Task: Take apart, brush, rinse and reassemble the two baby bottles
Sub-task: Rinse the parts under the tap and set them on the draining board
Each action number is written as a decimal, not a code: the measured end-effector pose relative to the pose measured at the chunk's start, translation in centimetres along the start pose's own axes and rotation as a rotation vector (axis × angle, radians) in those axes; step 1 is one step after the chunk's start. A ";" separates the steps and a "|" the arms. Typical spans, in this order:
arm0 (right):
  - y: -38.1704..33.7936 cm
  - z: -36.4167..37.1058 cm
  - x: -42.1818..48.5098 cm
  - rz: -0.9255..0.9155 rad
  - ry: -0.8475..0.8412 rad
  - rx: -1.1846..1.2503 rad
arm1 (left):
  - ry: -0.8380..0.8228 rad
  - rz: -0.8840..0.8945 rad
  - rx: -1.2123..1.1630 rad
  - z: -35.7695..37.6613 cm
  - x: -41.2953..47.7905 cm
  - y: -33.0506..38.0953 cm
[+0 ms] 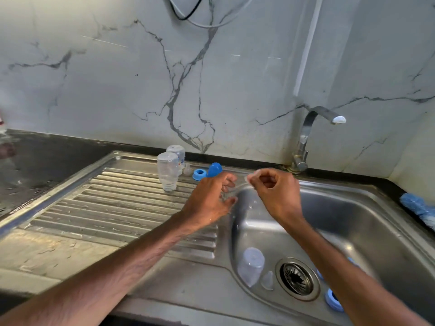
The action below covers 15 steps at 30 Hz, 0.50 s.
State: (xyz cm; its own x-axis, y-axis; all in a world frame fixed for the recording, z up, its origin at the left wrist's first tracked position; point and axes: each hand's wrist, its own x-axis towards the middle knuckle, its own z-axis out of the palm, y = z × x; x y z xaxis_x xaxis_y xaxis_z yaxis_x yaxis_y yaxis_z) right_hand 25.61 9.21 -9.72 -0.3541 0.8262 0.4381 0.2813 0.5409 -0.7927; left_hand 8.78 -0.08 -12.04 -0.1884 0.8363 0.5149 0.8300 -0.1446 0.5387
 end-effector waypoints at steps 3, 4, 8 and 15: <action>-0.1 2.1 0.0 0.065 -0.150 -0.130 | 0.141 0.033 0.055 -1.7 -0.5 -0.3; -0.2 3.1 0.1 0.074 -0.178 -0.146 | 0.190 0.037 0.055 -2.3 -0.5 -0.3; -1.7 7.2 0.7 -0.053 -0.200 -0.183 | 0.312 -0.001 0.141 -4.3 -0.1 -0.5; -3.7 13.4 2.7 -0.139 -0.312 -0.271 | 0.429 -0.061 0.151 -6.7 -0.5 -2.1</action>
State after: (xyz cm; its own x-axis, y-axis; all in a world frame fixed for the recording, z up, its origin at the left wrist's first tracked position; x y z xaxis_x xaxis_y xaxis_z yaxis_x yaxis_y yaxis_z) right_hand 11.70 7.29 -11.29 -0.6461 0.6779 0.3508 0.4212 0.6999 -0.5769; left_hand 3.63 -3.78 -8.93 -0.4134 0.5417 0.7319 0.8717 0.0032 0.4900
